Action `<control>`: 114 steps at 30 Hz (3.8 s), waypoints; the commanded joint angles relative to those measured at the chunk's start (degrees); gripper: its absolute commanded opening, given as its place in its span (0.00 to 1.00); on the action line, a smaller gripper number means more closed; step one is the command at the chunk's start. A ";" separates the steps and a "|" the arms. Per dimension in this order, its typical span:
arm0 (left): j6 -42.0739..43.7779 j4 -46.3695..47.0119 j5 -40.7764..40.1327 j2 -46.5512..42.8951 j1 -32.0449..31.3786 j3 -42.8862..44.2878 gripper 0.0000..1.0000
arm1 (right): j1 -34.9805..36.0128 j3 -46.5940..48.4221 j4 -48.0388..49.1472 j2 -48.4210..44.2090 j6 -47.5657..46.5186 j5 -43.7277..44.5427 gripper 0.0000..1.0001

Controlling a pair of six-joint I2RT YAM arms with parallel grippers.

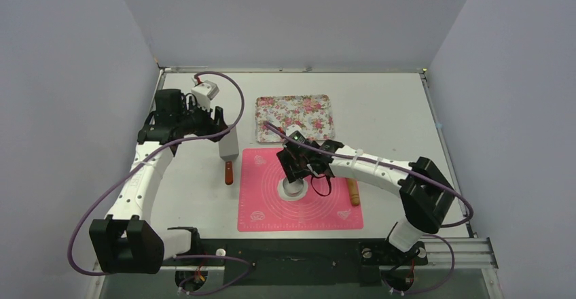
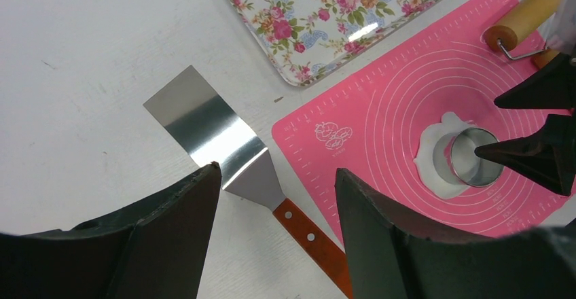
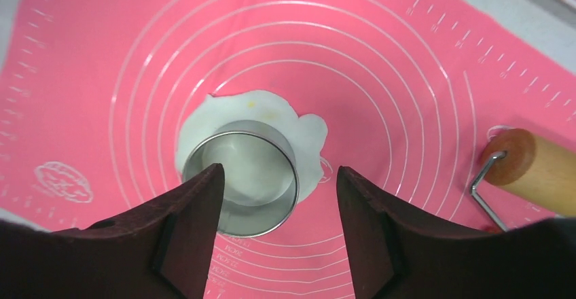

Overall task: Roll out the dumpling wrappers from the dough
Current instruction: Press the dumpling wrapper on the work surface.

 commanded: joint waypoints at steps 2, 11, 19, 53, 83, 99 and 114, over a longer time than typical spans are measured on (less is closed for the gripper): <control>-3.95 -1.62 -0.52 -1.57 -4.14 1.64 0.61 | 0.01 3.76 0.35 -8.11 3.01 0.86 0.66; -9.65 -5.57 -9.10 0.00 -26.67 -0.47 0.61 | -4.14 -5.98 2.16 -17.07 10.03 2.69 0.70; -26.53 0.81 -7.83 9.39 -32.23 -0.96 0.59 | -3.18 -11.20 7.17 -18.85 17.83 2.20 0.55; -44.71 14.81 -19.04 17.92 -40.39 -10.03 0.40 | -2.15 -13.99 15.26 -7.47 27.41 1.76 0.32; -47.91 13.19 -17.23 21.03 -41.71 -11.13 0.09 | 1.71 -12.15 8.00 -5.43 21.92 8.73 0.00; -49.42 10.30 -16.12 22.23 -40.95 -11.54 0.00 | 0.61 -11.72 10.96 -0.63 20.91 4.53 0.00; -50.46 14.00 -14.91 25.17 -40.29 -18.21 0.00 | -0.16 -15.75 14.94 2.53 21.34 2.48 0.00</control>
